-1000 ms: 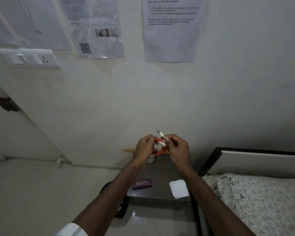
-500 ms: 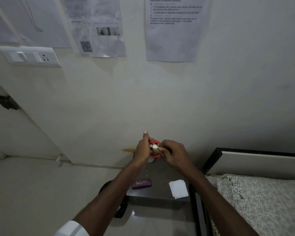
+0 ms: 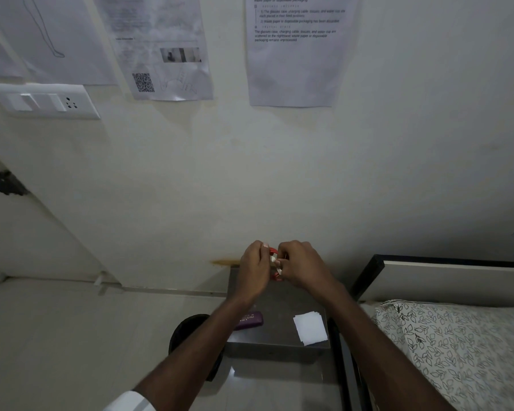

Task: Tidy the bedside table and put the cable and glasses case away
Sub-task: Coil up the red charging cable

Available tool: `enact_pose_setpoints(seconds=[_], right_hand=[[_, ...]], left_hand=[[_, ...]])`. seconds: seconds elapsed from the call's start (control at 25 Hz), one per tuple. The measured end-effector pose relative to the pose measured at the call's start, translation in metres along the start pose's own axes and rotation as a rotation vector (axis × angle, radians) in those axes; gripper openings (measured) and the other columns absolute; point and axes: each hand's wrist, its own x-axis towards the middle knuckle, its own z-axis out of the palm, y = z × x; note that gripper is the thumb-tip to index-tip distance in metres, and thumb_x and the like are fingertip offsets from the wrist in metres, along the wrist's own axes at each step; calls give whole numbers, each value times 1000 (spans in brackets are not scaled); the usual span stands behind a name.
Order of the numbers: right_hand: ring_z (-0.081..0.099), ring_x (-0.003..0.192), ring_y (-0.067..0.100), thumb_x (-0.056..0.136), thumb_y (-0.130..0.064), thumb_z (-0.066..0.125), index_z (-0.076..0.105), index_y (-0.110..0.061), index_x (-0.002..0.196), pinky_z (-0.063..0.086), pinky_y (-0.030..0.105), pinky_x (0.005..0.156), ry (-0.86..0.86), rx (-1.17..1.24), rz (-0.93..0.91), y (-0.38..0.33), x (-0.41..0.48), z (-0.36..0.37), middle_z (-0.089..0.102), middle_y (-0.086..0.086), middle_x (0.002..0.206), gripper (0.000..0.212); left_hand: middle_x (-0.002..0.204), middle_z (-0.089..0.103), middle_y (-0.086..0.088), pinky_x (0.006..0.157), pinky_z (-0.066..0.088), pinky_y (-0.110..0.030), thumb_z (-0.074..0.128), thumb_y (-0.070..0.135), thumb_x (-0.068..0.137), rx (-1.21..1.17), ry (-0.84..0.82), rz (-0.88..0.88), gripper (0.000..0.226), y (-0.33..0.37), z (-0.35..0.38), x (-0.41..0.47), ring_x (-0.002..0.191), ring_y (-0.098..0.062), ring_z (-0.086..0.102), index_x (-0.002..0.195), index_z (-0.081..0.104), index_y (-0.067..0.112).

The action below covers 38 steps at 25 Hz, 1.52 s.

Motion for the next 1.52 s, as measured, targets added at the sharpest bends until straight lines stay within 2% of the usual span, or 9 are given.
enact_pose_setpoints(seconds=[0.16, 0.36, 0.52, 0.68, 0.76, 0.96, 1.16, 1.32, 1.52], right_hand=[[57, 60, 25, 77, -21, 69, 60, -11, 64, 37, 29, 52, 0, -128, 41, 1, 0, -5, 58, 6, 65, 19], [64, 69, 20, 85, -12, 61, 70, -9, 85, 57, 37, 66, -18, 61, 7, 9, -7, 8, 69, 6, 78, 10], [71, 65, 27, 96, -12, 55, 58, -5, 99, 62, 47, 67, 48, 726, 349, 17, -14, 29, 68, 12, 83, 9], [73, 74, 32, 96, -39, 57, 61, 2, 105, 60, 38, 64, -413, 1122, 636, 18, -32, 41, 71, 18, 83, 43], [74, 83, 32, 96, -39, 58, 62, 3, 111, 59, 32, 61, -458, 1309, 653, 15, -32, 48, 74, 20, 92, 45], [75, 70, 20, 98, -14, 54, 66, -5, 104, 55, 26, 54, -33, 1680, 682, 5, -16, 44, 77, 11, 82, 17], [70, 69, 21, 94, -13, 62, 69, -2, 102, 50, 26, 47, 356, 1313, 534, 2, -6, 42, 74, 9, 81, 15], [70, 68, 23, 94, -14, 63, 71, -5, 97, 55, 27, 48, 469, 1205, 416, 6, -9, 41, 74, 12, 81, 12], [69, 60, 17, 95, -9, 60, 65, 3, 98, 58, 27, 50, 492, 1351, 439, 11, -12, 37, 70, 12, 77, 13]], left_hand=[[85, 52, -5, 67, 34, -24, 34, 25, 105, 73, 60, 20, 29, -10, -2, 4, 77, -14, 48, 84, 50, 13], [82, 51, -2, 62, 35, -15, 34, 29, 105, 47, 38, -13, 32, -12, -9, 6, 72, -10, 47, 83, 50, 13], [70, 50, 0, 64, 38, -31, 35, 37, 104, -206, 71, -225, 36, -16, -8, 9, 66, -16, 46, 81, 52, 15], [64, 46, 1, 55, 35, -26, 34, 33, 105, -362, 119, -301, 34, -4, -9, 10, 59, -13, 44, 87, 54, 13], [64, 45, 1, 55, 37, -26, 33, 35, 105, -390, 114, -310, 33, 0, -7, 10, 59, -13, 43, 89, 54, 15], [65, 45, 1, 57, 38, -30, 33, 38, 104, -386, 109, -301, 31, 6, -2, 5, 60, -14, 44, 84, 52, 23], [77, 48, 1, 60, 40, -25, 30, 31, 106, -353, 59, -265, 34, 14, 0, -4, 68, -12, 47, 107, 51, 5], [80, 53, 0, 63, 43, -26, 31, 29, 105, -352, 66, -297, 30, 17, 0, -4, 71, -13, 52, 99, 54, 10], [71, 44, 0, 57, 35, -25, 33, 23, 104, -612, 149, -398, 28, 9, -3, 6, 58, -11, 40, 84, 51, 15]])
